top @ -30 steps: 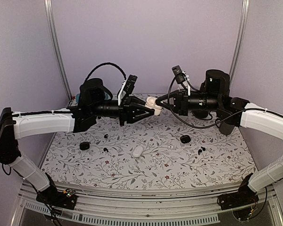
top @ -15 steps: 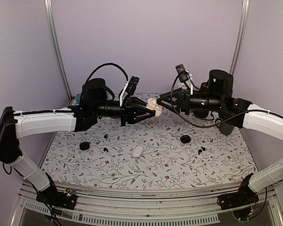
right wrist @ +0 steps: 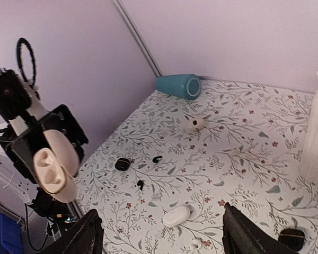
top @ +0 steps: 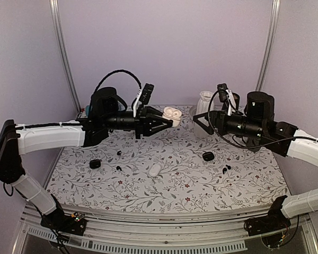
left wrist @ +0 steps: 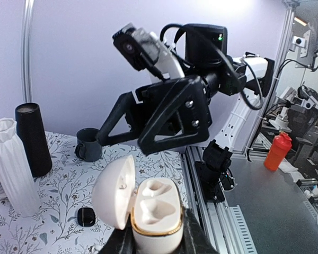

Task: Insert the wireless bluetooth earbuds into the charging case
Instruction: Pick up the right earbud from the center of the board.

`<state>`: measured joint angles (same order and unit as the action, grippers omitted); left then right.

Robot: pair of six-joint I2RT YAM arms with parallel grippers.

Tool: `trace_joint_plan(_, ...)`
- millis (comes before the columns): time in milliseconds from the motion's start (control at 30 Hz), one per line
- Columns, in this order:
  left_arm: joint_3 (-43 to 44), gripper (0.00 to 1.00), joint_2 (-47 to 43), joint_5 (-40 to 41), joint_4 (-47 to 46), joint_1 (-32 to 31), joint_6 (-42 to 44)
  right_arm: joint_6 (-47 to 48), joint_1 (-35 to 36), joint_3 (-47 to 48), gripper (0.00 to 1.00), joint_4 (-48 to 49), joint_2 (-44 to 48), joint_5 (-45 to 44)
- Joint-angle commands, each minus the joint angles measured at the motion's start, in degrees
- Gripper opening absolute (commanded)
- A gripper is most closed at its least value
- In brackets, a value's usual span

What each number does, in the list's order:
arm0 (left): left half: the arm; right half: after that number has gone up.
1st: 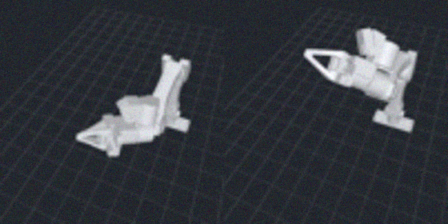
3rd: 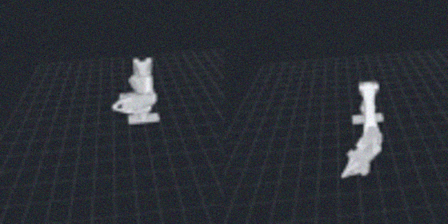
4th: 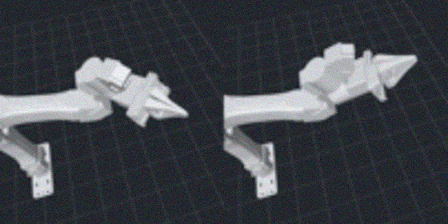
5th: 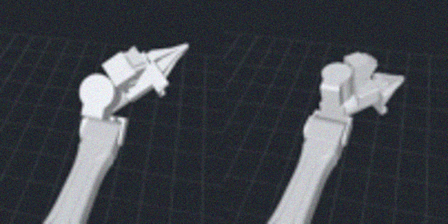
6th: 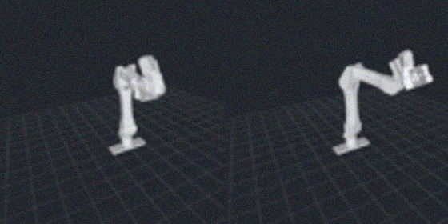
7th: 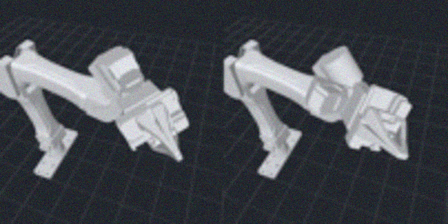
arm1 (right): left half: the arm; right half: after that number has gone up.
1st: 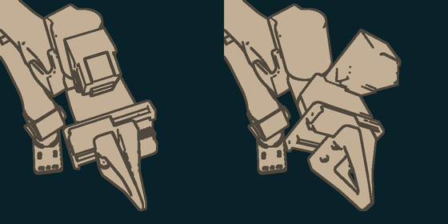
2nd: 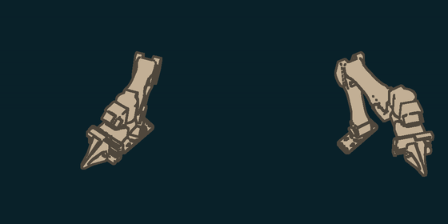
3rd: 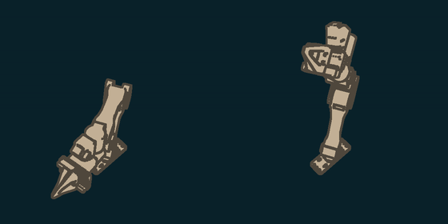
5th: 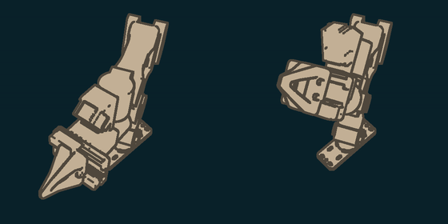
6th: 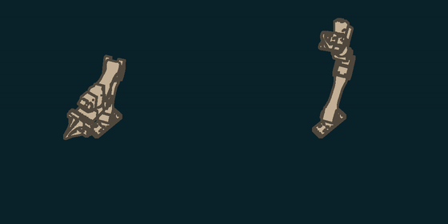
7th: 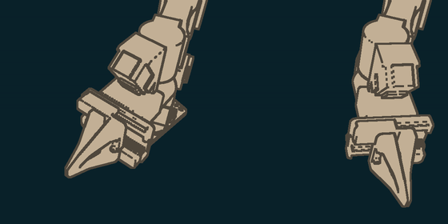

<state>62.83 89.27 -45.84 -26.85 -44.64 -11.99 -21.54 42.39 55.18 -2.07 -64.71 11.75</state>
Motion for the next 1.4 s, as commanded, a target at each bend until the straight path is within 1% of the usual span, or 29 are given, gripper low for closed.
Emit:
trace_joint_plan(0,0.59,0.00,0.42,-0.09,-0.82,1.24,0.62,-6.90,-0.72,-3.07,0.77,-10.22,1.21,-14.37)
trace_joint_plan(100,0.89,0.00,0.25,-0.34,-0.36,1.45,1.06,-11.99,-0.71,-5.99,0.77,-14.12,2.57,-17.50)
trace_joint_plan(267,1.27,0.00,0.00,-0.80,0.40,1.57,1.67,-20.72,-0.80,-14.48,0.75,-17.63,6.08,-17.94)
trace_joint_plan(500,1.94,0.00,-0.22,-1.18,1.69,1.66,2.24,-29.43,-0.74,-22.47,0.64,-20.79,7.10,-14.28)
trace_joint_plan(567,1.72,0.00,-0.39,-1.18,1.68,1.67,2.23,-31.50,-0.75,-23.67,0.62,-22.03,7.10,-13.81)
trace_joint_plan(700,1.38,0.00,-0.59,-1.43,1.37,1.69,2.07,-35.16,-0.86,-24.75,0.60,-23.69,6.98,-14.84)
trace_joint_plan(867,0.64,0.00,-1.10,-1.21,1.03,1.72,1.56,-39.46,-1.60,-23.67,0.57,-26.41,3.95,-18.03)
trace_joint_plan(1000,-0.28,0.00,-1.79,-0.91,0.57,1.67,1.08,-44.92,-1.93,-23.69,0.47,-26.94,1.19,-19.82)
trace_joint_plan(1067,-0.54,0.00,-2.01,-0.68,0.57,1.71,1.09,-46.60,-2.04,-23.60,0.44,-26.94,0.02,-20.40)
trace_joint_plan(1367,-0.90,0.00,-2.22,-0.65,0.04,1.74,1.13,-49.49,-2.32,-22.02,0.37,-26.63,-4.80,-22.98)
